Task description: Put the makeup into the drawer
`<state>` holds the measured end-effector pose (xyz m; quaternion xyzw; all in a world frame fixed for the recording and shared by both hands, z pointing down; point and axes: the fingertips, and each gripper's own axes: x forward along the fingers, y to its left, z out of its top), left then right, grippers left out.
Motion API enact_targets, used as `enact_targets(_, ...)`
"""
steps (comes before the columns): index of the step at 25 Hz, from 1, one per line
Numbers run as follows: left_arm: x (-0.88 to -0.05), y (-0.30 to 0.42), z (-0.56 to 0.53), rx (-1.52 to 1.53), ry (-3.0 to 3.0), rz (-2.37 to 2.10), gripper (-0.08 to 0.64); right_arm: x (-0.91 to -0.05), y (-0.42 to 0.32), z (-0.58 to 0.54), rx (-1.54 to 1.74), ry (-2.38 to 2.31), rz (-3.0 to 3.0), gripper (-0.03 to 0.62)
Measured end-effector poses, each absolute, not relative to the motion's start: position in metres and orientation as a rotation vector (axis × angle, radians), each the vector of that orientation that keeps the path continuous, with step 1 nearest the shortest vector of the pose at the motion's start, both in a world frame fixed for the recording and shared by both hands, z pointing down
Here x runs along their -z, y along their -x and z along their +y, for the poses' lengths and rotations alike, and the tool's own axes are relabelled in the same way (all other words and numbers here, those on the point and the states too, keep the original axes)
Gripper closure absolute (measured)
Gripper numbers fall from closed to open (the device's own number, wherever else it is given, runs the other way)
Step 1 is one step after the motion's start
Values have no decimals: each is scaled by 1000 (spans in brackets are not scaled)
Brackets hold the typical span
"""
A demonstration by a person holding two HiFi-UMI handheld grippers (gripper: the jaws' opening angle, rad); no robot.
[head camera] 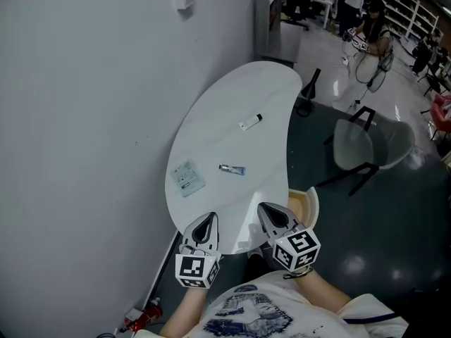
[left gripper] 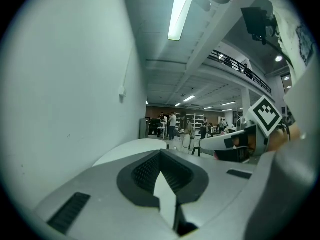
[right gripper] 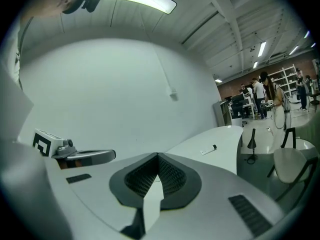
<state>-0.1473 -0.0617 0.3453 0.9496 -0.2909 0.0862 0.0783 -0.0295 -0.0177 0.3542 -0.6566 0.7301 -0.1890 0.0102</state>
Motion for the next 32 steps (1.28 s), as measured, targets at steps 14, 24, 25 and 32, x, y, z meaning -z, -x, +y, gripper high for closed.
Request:
enact_targets(14,-382,48,-164,-303,-2798,-914,522,-393,-77,-115,659,2038,2303,572)
enact_targets(24,-413,16,-223,-341,-2767,-959,522,-416,-117,-180,627,2040,2374,572)
enact_targets(25,-416,14,-227,-346,-2765,-963,521,-419,-120,-185,624,2047,2380,572)
enact_targets(32,-431,-1,-253,-381,-2760,-989,521,-445,-140,-216,621,2044,2455,571)
